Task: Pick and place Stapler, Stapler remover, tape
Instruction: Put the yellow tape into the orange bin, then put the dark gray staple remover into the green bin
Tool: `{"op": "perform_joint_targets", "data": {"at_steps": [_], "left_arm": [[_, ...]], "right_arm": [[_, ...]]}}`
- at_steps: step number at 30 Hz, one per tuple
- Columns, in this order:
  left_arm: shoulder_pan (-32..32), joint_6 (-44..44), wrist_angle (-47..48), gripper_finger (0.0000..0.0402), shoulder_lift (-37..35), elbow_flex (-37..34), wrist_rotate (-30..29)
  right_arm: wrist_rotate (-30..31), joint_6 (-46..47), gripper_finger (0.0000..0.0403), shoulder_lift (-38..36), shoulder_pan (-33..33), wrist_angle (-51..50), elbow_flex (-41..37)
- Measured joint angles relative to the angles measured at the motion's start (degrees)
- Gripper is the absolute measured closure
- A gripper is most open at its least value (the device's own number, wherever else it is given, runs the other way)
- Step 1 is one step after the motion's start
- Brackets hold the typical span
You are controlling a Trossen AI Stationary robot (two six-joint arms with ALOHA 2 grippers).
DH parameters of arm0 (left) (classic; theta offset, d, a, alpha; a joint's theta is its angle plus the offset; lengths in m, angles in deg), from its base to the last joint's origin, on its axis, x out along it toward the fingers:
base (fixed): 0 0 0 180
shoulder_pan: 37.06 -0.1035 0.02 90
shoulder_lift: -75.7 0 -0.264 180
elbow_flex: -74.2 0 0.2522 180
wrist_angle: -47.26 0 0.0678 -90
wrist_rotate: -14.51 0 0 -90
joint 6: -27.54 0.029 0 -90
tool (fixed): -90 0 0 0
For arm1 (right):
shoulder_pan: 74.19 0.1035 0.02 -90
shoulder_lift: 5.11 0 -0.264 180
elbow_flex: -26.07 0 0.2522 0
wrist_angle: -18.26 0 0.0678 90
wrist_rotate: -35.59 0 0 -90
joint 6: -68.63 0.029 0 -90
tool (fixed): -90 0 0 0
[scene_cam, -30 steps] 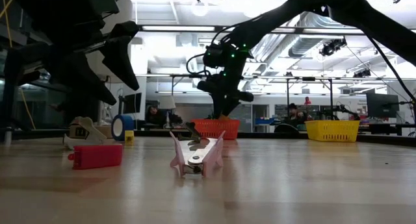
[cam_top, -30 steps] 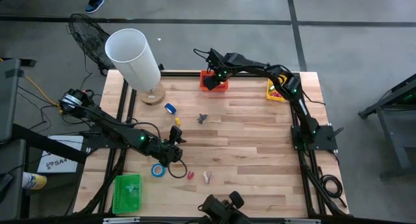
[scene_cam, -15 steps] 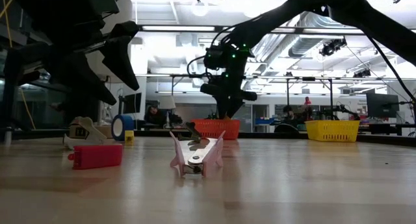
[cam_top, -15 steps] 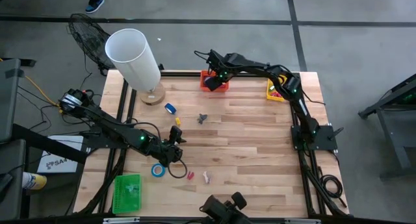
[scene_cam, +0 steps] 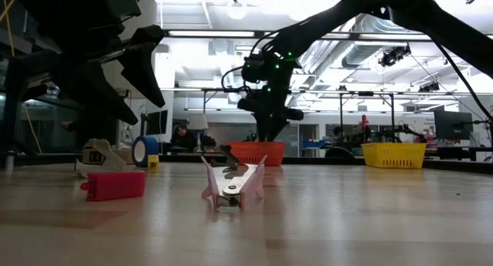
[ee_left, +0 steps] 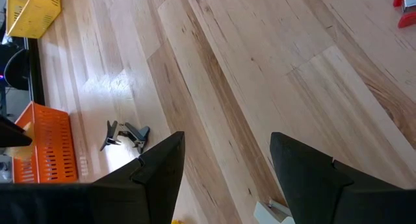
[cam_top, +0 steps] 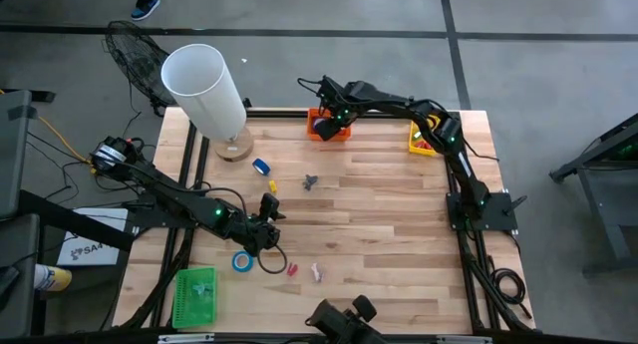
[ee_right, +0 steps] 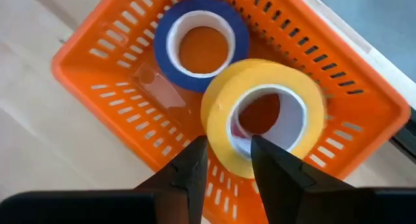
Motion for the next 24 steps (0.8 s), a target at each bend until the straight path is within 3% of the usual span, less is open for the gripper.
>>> {"op": "perform_joint_targets", "data": {"at_steps": [5, 15, 24], "left_arm": [[-0.02, 0.00, 0.00, 0.0179, 0.00, 0.00, 0.02], [-0.02, 0.00, 0.21, 0.0179, 0.00, 0.00, 0.07], [-0.02, 0.00, 0.17, 0.0179, 0.00, -0.14, 0.02]], "right_arm": [[-0.11, -0.31, 0.0280, 0.00, 0.01, 0.09, 0.00], [3.64, -0.29, 0.0205, 0.00, 0.02, 0.04, 0.00], [2.36, -0.94, 0.0198, 0.00, 0.19, 2.16, 0.00]]}}
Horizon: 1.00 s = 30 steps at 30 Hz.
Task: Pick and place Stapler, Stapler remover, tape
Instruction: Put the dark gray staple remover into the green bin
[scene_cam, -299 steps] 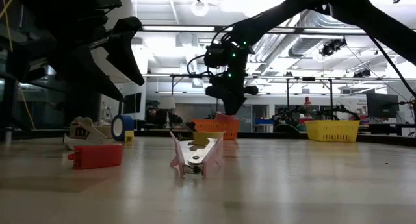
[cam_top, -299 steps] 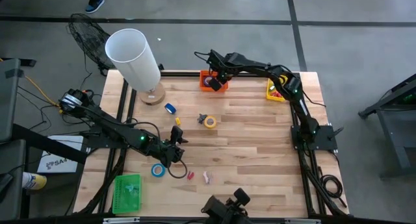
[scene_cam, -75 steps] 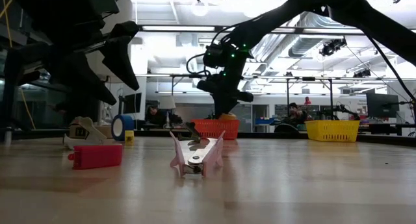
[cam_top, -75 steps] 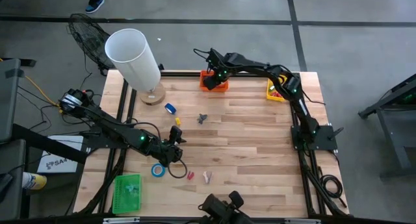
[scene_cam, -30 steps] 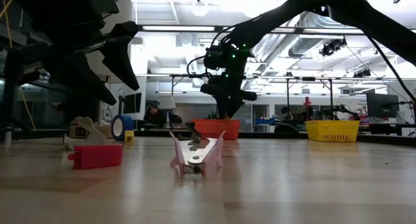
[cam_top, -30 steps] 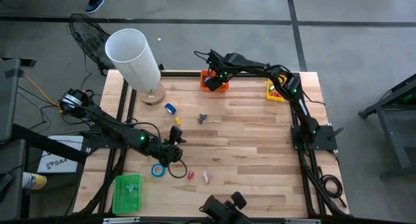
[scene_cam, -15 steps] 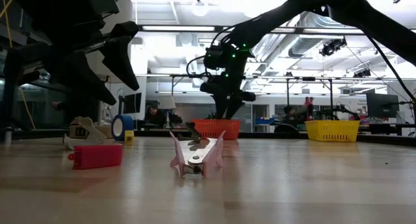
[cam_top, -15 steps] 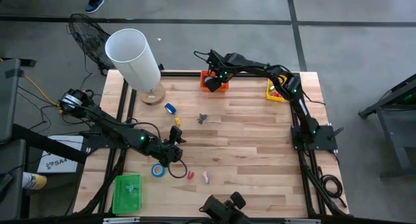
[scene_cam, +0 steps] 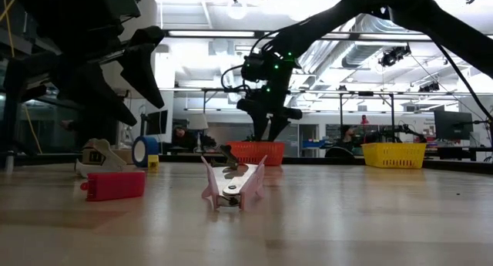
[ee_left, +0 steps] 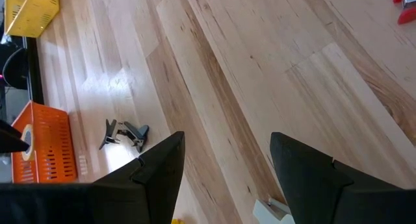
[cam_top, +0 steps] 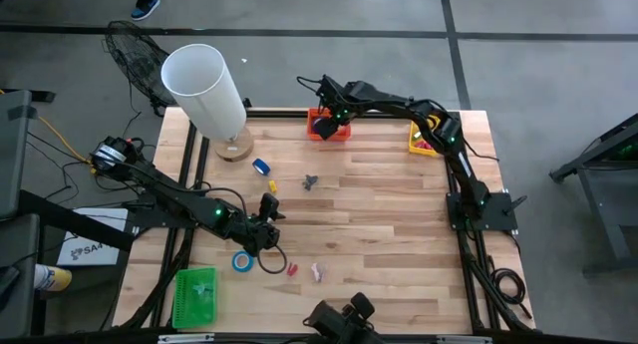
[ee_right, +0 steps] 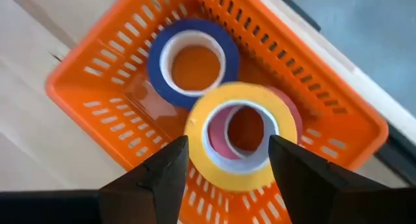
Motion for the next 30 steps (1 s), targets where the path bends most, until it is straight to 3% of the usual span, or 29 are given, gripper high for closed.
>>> {"op": "perform_joint_targets", "data": {"at_steps": [8, 30], "left_arm": [[0.00, 0.00, 0.02, 0.0179, 0.00, -0.01, 0.00], [0.00, -0.08, 1.28, 0.0179, 0.00, -0.06, -0.06]], "right_arm": [[0.01, -2.95, 0.0198, 0.00, 2.18, 3.47, 0.00], [-0.03, -19.83, 0.0198, -5.06, 9.62, -1.93, 0.08]]}}
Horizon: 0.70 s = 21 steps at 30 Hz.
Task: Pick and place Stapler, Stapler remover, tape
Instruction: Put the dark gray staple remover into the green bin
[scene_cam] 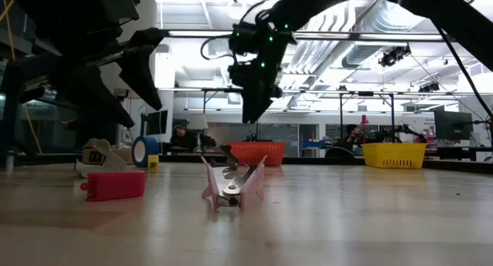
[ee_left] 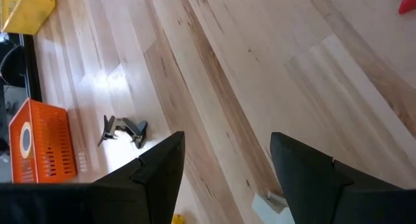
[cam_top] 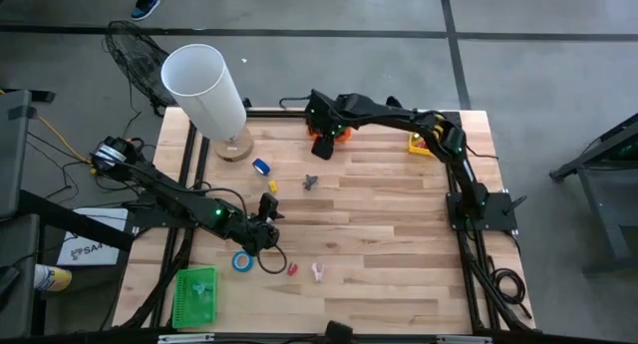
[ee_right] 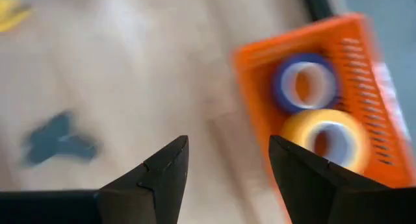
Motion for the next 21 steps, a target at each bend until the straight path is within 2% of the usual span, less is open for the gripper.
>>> {"op": "perform_joint_targets", "data": {"at_steps": [5, 13, 17, 21], "left_arm": [[0.00, -2.03, 3.22, 0.0179, 0.00, -0.02, -0.33], [0.02, -5.48, 9.40, 0.0179, -0.89, -0.02, -0.45], [0.56, -7.63, 12.65, 0.0179, -4.22, -0.02, -1.08], [4.19, -11.11, 17.51, 0.0179, -8.77, 0.04, -5.35]], "right_arm": [[-2.27, -6.70, 0.0199, -0.05, 3.13, -4.87, -0.02], [-3.07, -10.15, 0.0199, -0.03, 7.20, -5.31, -0.56], [-3.32, -11.53, 0.0199, -0.34, 8.39, 0.13, -6.66], [-3.22, -11.53, 0.0199, -0.68, 8.21, 5.36, -13.11]]}}
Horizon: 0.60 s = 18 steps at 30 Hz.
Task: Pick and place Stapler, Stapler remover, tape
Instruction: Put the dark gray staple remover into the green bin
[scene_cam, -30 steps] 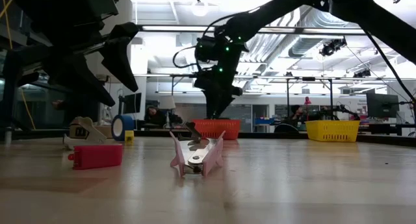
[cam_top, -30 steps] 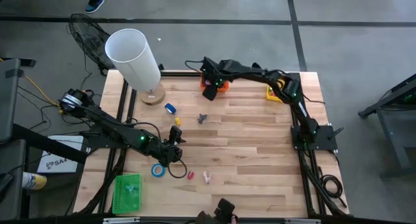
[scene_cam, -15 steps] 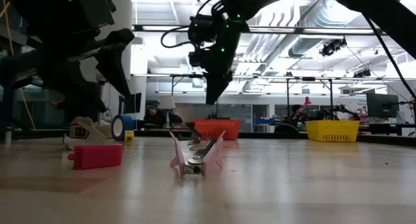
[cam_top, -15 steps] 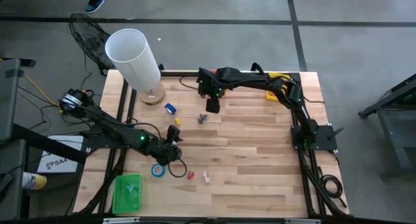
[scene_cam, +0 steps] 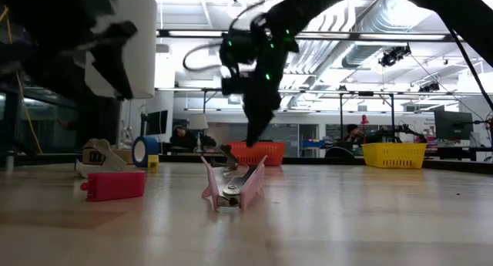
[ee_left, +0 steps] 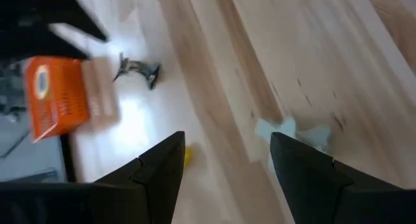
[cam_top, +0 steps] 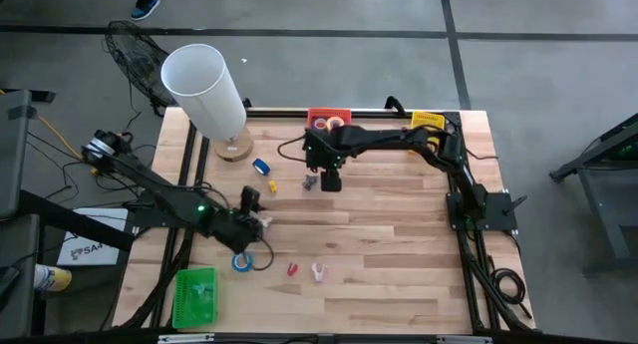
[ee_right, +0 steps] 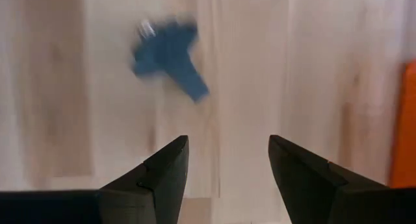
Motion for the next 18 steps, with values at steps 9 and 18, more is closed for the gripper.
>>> {"op": "perform_joint_targets", "data": {"at_steps": [9, 18], "left_arm": [[14.28, -19.51, 17.81, 0.0179, -9.51, -0.06, -12.84], [26.97, -33.17, 25.34, 0.0179, -10.56, -0.07, -21.80]], "right_arm": [[-1.88, 0.47, 0.0199, -0.88, 0.02, 10.90, -10.82], [-6.44, 0.73, 0.0199, -2.96, -0.11, 25.26, -19.73]]}}
